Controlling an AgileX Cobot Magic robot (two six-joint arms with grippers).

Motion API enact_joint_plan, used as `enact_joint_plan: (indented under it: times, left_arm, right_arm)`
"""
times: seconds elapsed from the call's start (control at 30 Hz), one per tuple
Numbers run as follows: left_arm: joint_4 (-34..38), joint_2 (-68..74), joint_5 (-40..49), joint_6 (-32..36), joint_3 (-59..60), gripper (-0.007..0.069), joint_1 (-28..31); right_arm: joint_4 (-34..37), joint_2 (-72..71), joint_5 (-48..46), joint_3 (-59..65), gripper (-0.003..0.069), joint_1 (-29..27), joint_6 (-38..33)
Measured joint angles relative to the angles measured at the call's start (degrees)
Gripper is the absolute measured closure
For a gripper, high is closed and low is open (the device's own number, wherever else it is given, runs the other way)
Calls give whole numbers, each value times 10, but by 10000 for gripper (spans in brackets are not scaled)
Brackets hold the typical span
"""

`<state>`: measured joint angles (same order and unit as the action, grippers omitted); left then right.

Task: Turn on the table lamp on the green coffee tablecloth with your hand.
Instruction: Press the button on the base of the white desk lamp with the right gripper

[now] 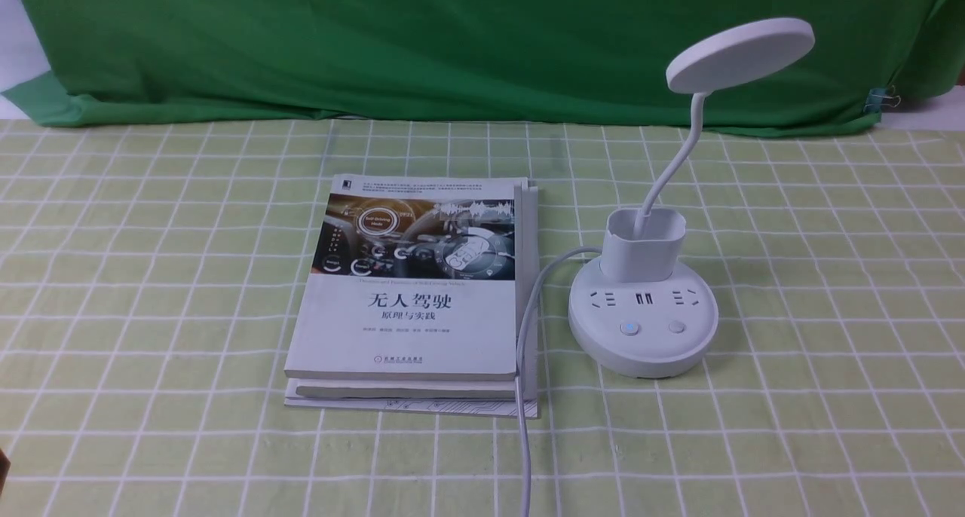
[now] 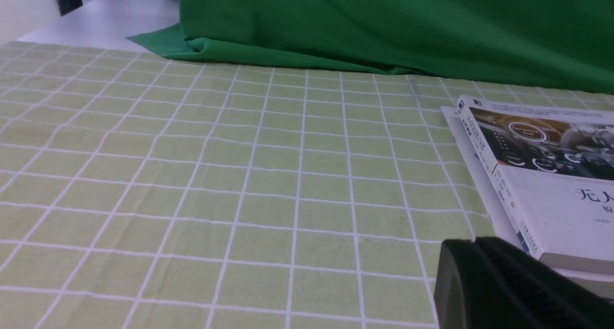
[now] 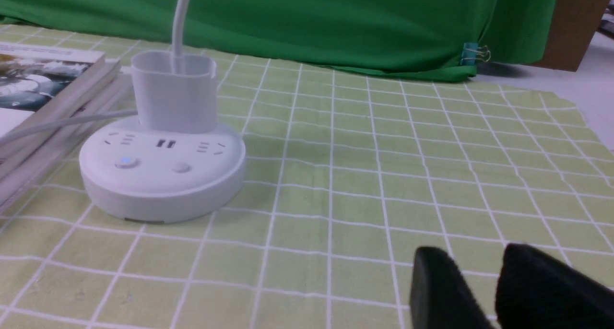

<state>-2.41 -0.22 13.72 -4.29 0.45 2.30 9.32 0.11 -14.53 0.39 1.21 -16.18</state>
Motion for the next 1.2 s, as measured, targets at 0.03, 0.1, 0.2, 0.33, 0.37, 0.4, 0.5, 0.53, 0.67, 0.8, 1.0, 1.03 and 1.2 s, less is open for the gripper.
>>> enact_joint_plan:
  times: [0.03,0.1,0.2,0.33,0.37,0.4,0.5,0.53,0.67,0.8,1.0,1.03,1.2]
  left_arm:
    - [0,0,0,0,0,622,0]
    - [0,0,0,0,0,622,0]
    - [0,0,0,0,0,622,0]
    - [0,0,0,0,0,622,0]
    - [0,0,0,0,0,622,0]
    - [0,0,0,0,0,622,0]
    - [0,0,0,0,0,622,0]
    - [0,0,0,0,0,622,0]
    - [0,0,0,0,0,622,0]
    - [0,0,0,0,0,622,0]
    - [0,0,0,0,0,622,0]
    - [0,0,0,0,0,622,0]
    - [0,0,0,0,0,622,0]
  right_arm:
    - [0,0,0,0,417,0,0]
    - [0,0,0,0,417,0,0]
    - [0,0,1,0,417,0,0]
    - [0,0,10,0,417,0,0]
    - [2,0,14,0,417,0,4]
    - [8,0,18,0,417,0,13]
    - [52,0,55,0,417,0,76]
    - [69,0,75,0,417,0,105]
    - [95,0,136,0,417,0,212]
    - [103,0,163,0,417,0,289]
    - [105,0,173,0,450,0,309]
    - [105,0,163,0,474,0,305]
    - [106,71,19,-88,600,0,206]
